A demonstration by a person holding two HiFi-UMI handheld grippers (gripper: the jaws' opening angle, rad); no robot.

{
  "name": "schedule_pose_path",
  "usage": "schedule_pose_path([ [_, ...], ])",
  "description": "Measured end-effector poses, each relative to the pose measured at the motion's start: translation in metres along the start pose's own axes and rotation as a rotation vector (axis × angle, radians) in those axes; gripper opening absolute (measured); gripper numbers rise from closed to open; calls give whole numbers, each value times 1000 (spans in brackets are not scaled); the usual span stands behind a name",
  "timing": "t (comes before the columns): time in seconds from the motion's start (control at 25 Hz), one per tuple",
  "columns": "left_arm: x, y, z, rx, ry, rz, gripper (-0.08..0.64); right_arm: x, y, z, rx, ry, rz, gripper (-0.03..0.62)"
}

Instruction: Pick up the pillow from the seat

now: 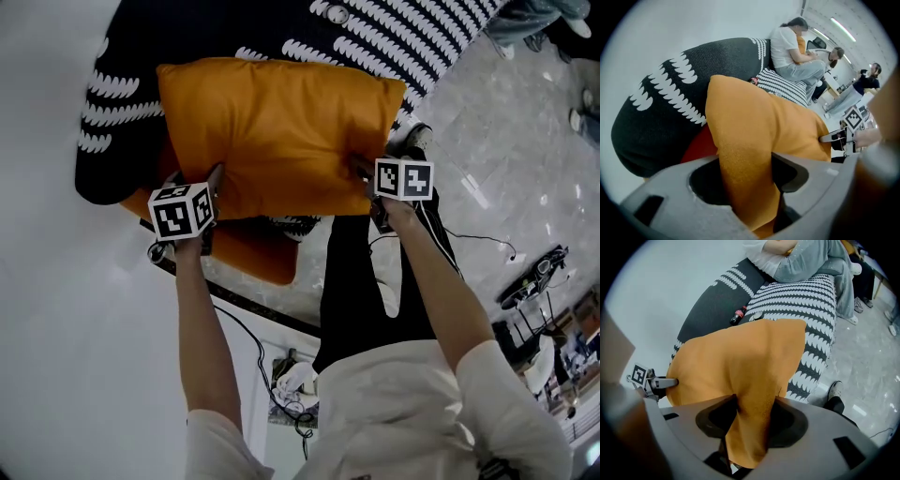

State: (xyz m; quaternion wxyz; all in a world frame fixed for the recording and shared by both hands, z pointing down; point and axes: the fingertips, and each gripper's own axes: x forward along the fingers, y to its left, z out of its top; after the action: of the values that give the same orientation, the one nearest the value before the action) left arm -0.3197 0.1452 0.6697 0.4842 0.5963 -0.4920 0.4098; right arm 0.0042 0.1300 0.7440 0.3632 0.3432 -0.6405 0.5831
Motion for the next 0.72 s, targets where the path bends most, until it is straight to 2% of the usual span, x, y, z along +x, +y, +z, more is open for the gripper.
schedule_pose_path([
  [0.28,-11,-42,-24,-102,-74,-4,246,-41,-22,7,-98,6,-45,196],
  [0.48,-28,-69,-11,-168,-126,23,233,-76,-26,41,-175,-7,-72,189],
  [0.72,-67,-124,-1,-232,-164,42,232,-136,-36,71,-262,-12,-28,187],
])
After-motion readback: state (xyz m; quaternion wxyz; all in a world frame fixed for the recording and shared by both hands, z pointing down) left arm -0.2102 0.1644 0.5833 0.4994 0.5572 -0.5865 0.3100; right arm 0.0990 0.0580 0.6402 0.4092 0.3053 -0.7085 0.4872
